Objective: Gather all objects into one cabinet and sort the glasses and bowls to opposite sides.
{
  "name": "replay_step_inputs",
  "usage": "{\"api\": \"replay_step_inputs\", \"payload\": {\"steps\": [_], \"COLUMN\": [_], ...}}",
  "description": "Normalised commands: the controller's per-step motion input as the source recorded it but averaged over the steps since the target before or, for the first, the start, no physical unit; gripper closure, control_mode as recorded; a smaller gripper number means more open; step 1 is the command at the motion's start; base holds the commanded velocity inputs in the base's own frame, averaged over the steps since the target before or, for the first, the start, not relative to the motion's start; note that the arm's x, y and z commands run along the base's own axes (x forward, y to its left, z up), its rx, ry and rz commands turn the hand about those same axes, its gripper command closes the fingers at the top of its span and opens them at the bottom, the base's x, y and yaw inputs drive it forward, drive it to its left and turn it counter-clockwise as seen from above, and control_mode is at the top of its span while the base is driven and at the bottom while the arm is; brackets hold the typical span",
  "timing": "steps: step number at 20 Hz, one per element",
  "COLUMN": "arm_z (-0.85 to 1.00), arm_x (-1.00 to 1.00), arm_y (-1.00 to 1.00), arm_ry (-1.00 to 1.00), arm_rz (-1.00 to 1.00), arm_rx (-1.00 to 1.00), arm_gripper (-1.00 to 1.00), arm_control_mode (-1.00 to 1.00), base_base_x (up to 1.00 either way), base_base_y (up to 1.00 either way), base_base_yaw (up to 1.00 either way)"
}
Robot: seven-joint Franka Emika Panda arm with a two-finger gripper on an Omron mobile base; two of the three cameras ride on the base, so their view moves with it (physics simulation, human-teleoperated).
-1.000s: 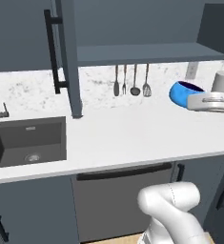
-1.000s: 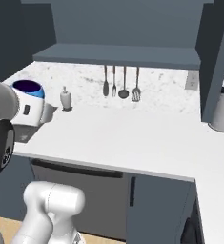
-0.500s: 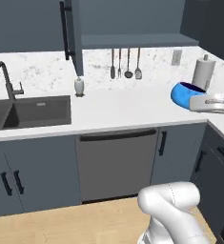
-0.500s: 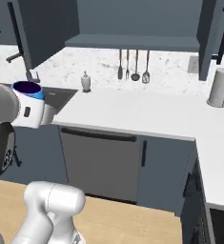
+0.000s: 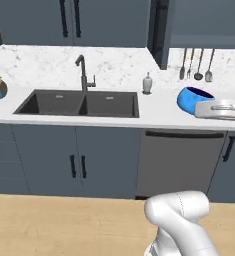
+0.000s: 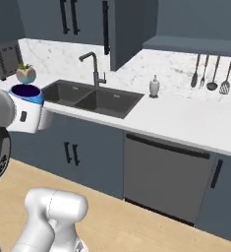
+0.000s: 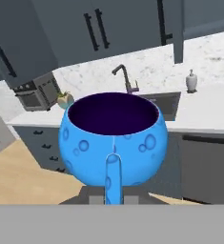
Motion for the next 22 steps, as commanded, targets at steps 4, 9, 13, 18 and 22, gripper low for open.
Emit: {"api": "replay_step_inputs", "payload": {"steps": [4, 9, 13, 18, 22], "arm_z": [0.00, 0.00, 0.00, 0.00, 0.00], "arm_x": [0.00, 0.00, 0.00, 0.00, 0.00], "arm_y": [0.00, 0.00, 0.00, 0.00, 0.00], "arm_ry": [0.00, 0.00, 0.00, 0.00, 0.00], "arm_rz": [0.00, 0.00, 0.00, 0.00, 0.00], "arm_rx": [0.00, 0.00, 0.00, 0.00, 0.00], "arm_gripper": [1.00, 1.00, 1.00, 1.00, 1.00], "arm_control_mode": [1.00, 1.00, 1.00, 1.00, 1.00], "base_base_x": [0.00, 0.00, 0.07, 0.18, 0.48], "base_base_y": [0.65, 0.79, 0.89, 0.82, 0.63], "base_base_yaw": [0.47, 0.50, 0.53, 0.50, 0.48]}}
